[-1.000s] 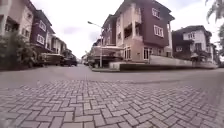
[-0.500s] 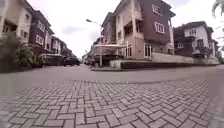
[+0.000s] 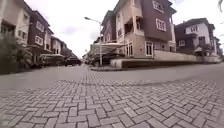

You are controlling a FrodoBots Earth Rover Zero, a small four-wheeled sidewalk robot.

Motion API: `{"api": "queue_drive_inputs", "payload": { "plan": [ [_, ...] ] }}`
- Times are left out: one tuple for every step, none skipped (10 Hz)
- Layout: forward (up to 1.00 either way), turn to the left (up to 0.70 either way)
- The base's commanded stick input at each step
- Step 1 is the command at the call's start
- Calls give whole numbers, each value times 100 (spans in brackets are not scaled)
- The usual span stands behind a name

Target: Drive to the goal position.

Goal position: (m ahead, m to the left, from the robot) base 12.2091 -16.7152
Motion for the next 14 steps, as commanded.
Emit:
{"api": "queue_drive_inputs", "payload": {
  "plan": [
    [70,0],
    [70,0],
    [70,0],
    [70,0],
    [70,0],
    [70,0],
    [70,0],
    [70,0],
    [70,0],
    [70,0],
    [70,0],
    [70,0],
    [70,0],
    [70,-35]
  ]
}}
